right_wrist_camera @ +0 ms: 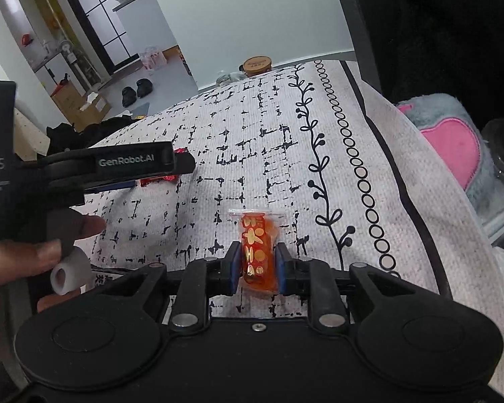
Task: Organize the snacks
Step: 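Lower the open left gripper toward the red-and-teal bar while the right holds the orange packet, then grasp the red-and-teal bar with the left gripper while the right holds the orange packet, then carry both snacks over the cardboard box and open both grippers to drop them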
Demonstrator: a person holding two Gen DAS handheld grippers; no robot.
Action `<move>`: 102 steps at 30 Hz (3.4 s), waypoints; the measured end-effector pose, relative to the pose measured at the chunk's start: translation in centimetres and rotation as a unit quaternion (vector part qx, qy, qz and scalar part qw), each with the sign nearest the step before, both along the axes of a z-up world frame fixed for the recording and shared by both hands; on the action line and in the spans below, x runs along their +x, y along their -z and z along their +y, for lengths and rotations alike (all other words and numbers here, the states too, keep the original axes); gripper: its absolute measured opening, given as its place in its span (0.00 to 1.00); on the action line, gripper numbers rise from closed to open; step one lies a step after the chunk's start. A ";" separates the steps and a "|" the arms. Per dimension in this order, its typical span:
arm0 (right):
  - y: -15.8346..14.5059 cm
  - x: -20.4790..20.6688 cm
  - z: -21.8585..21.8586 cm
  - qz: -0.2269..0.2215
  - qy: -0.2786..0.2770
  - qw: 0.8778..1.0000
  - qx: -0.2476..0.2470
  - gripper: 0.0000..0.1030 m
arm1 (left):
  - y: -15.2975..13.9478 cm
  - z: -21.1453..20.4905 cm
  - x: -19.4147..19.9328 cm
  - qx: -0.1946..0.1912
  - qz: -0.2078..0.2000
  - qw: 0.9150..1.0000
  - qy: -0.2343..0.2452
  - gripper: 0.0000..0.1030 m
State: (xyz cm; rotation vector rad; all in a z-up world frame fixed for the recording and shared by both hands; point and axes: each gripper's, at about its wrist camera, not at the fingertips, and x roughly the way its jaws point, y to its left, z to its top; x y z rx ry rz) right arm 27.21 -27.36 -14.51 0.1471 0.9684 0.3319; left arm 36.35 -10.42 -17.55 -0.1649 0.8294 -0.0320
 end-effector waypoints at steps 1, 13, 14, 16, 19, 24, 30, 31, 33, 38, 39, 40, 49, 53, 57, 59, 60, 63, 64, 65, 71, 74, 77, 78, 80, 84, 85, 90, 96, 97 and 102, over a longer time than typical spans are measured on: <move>-0.1 0.0 0.0 -0.002 0.000 1.000 0.000 0.18 | 0.2 0.0 0.1 0.000 0.001 1.000 -0.001 0.81; -1.0 0.2 -1.3 -0.013 0.037 0.999 0.037 0.18 | -0.4 -0.1 -1.3 0.003 -0.012 1.000 0.007 0.43; -1.1 0.1 -1.3 -0.014 0.037 0.998 0.040 0.18 | -0.6 0.0 -1.5 0.002 -0.012 1.000 0.005 0.43; -1.3 -0.1 -1.1 -0.018 0.033 0.998 0.045 0.18 | -1.0 0.2 -2.1 0.002 -0.014 1.000 0.002 0.42; -1.7 -0.3 -0.5 -0.022 0.030 0.998 0.052 0.18 | -1.7 0.6 -3.0 0.002 -0.018 1.000 0.000 0.42; -2.3 -0.7 0.5 -0.029 0.023 0.997 0.062 0.18 | -3.2 1.3 -4.6 0.001 -0.024 1.000 -0.004 0.42; -3.4 -0.9 1.9 -0.043 0.017 0.996 0.074 0.18 | -4.9 2.4 -6.0 -0.002 -0.032 0.999 -0.014 0.43; -3.6 -0.9 2.2 -0.046 0.016 0.996 0.076 0.18 | -5.2 2.6 -6.3 -0.003 -0.032 0.999 -0.016 0.43; -4.0 -1.0 2.7 -0.056 0.011 0.995 0.079 0.18 | -5.8 3.1 -6.7 -0.003 -0.035 0.999 -0.018 0.43; -4.7 -0.8 4.3 -0.066 0.001 0.994 0.090 0.18 | -7.6 4.0 -7.7 -0.002 -0.048 0.999 -0.024 0.43; -4.8 -0.7 4.6 -0.068 0.000 0.993 0.093 0.18 | -7.9 4.2 -7.9 -0.003 -0.050 0.998 -0.026 0.42; -5.2 -0.5 5.0 -0.072 -0.002 0.993 0.098 0.18 | -8.3 4.5 -8.2 -0.004 -0.053 0.998 -0.028 0.43; -7.1 0.1 6.8 -0.095 -0.019 0.989 0.113 0.18 | -11.2 7.2 -10.5 -0.009 -0.059 0.996 -0.068 0.43; -8.1 0.1 7.9 -0.107 -0.035 0.987 0.118 0.18 | -12.5 9.0 -11.6 -0.008 -0.065 0.994 -0.091 0.43; -8.9 -0.1 9.4 -0.118 -0.059 0.984 0.118 0.18 | -13.8 11.1 -13.0 -0.010 -0.071 0.991 -0.115 0.43; -9.2 -0.2 10.3 -0.123 -0.073 0.983 0.117 0.18 | -14.2 12.0 -13.5 -0.009 -0.072 0.990 -0.122 0.43; -9.3 -0.4 10.7 -0.124 -0.079 0.982 0.118 0.18 | -14.4 12.5 -13.8 -0.007 -0.072 0.989 -0.127 0.43; -9.6 -0.7 12.1 -0.127 -0.101 0.979 0.121 0.18 | -15.0 14.1 -14.7 -0.003 -0.074 0.986 -0.146 0.43; -9.7 -0.8 12.6 -0.130 -0.110 0.978 0.121 0.18 | -15.1 14.6 -15.1 -0.002 -0.075 0.986 -0.152 0.43; -9.7 -1.1 13.0 -0.131 -0.118 0.977 0.122 0.18 | -15.3 15.2 -15.5 0.000 -0.075 0.985 -0.156 0.43; -9.9 -1.7 15.5 -0.125 -0.147 0.973 0.127 0.18 | -15.0 18.4 -17.3 0.007 -0.068 0.979 -0.192 0.43; -10.0 -2.0 16.6 -0.122 -0.159 0.971 0.127 0.18 | -14.6 19.7 -18.2 0.007 -0.061 0.977 -0.206 0.43; -10.4 -2.4 17.8 -0.122 -0.172 0.969 0.127 0.18 | -14.2 20.8 -18.9 0.007 -0.054 0.975 -0.214 0.43; -10.4 -2.6 18.0 -0.123 -0.174 0.969 0.128 0.18 | -14.1 21.1 -19.0 0.007 -0.051 0.975 -0.216 0.43; -10.4 -2.8 18.7 -0.122 -0.179 0.968 0.129 0.18 | -13.9 21.6 -19.3 0.002 -0.045 0.974 -0.221 0.43; -10.4 -3.1 19.9 -0.118 -0.191 0.966 0.129 0.18 | -13.6 22.7 -19.7 -0.004 -0.036 0.973 -0.228 0.44; -10.4 -3.2 20.2 -0.116 -0.194 0.966 0.128 0.18 | -13.5 23.0 -19.8 -0.004 -0.035 0.973 -0.228 0.44; -10.2 -3.5 21.6 -0.110 -0.208 0.964 0.122 0.18 | -13.0 24.1 -20.3 -0.026 -0.033 0.972 -0.230 0.50; -9.7 -3.3 22.6 -0.100 -0.211 0.965 0.118 0.18 | -12.5 25.3 -20.6 -0.043 -0.032 0.969 -0.242 0.67; -9.7 -3.3 22.7 -0.099 -0.211 0.965 0.117 0.18 | -12.5 25.6 -20.6 -0.044 -0.030 0.968 -0.246 0.68; -9.3 -2.9 23.3 -0.092 -0.209 0.967 0.116 0.18 | -12.4 26.4 -20.5 -0.045 -0.026 0.966 -0.253 0.68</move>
